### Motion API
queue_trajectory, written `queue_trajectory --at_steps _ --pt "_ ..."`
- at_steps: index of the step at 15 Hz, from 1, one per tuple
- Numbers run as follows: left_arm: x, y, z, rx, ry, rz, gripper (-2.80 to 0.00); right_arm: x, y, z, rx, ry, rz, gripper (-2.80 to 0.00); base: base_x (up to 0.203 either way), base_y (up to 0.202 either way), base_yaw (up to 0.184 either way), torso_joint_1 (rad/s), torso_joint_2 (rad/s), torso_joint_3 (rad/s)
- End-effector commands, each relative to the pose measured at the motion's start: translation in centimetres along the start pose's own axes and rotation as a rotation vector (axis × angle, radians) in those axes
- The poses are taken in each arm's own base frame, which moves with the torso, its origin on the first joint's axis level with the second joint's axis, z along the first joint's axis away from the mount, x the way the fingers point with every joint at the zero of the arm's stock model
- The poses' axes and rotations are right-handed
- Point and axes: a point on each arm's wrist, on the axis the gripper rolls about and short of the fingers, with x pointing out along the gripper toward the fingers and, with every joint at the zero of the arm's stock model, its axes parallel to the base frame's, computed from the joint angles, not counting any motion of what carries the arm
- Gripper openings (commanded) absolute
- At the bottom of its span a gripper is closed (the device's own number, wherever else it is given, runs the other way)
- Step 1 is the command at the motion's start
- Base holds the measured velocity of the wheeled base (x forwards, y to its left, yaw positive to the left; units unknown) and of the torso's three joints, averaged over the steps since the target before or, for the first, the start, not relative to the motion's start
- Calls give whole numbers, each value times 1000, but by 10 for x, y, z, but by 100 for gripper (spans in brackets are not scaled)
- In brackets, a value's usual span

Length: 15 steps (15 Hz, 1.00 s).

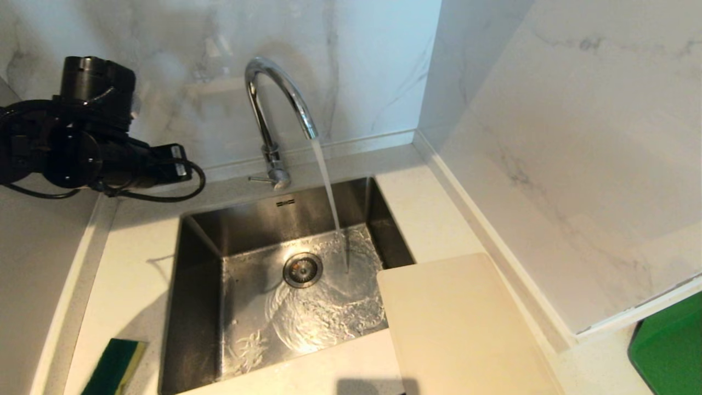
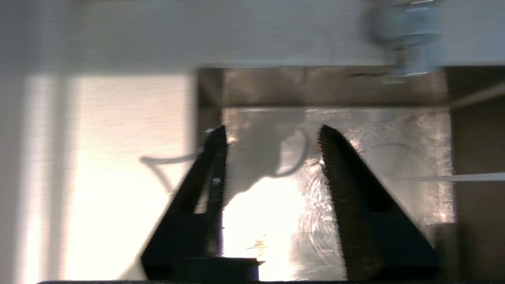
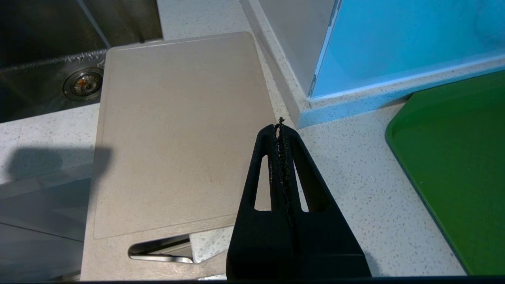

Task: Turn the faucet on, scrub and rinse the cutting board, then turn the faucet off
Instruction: Pick up the cleaning cloth

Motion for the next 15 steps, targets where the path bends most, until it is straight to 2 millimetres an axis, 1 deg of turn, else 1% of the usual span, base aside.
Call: queue_trajectory --at_steps 1,3,5,7,8,9,11,15 --pt "-18 39 9 -11 -13 14 -280 0 0 0 0 -1 0 -280 0 0 0 0 0 0" --pt "-20 67 10 -16 4 26 -280 0 0 0 0 -1 0 -280 0 0 0 0 0 0" --pt "-23 101 11 -34 14 42 -280 0 0 0 0 0 0 -280 0 0 0 0 0 0" --pt "-42 125 5 -43 8 -2 -280 0 0 0 0 -1 0 -280 0 0 0 0 0 0" --pt "-52 131 -3 -38 9 -23 -280 0 0 0 0 1 0 -280 0 0 0 0 0 0" --pt "-63 134 -12 -32 3 -38 -280 0 0 0 0 1 0 -280 0 0 0 0 0 0" --pt "-86 139 -36 -2 -15 -65 -280 0 0 0 0 1 0 -280 0 0 0 0 0 0" --pt "-129 152 -101 51 -47 -91 -280 0 0 0 0 0 0 -280 0 0 0 0 0 0"
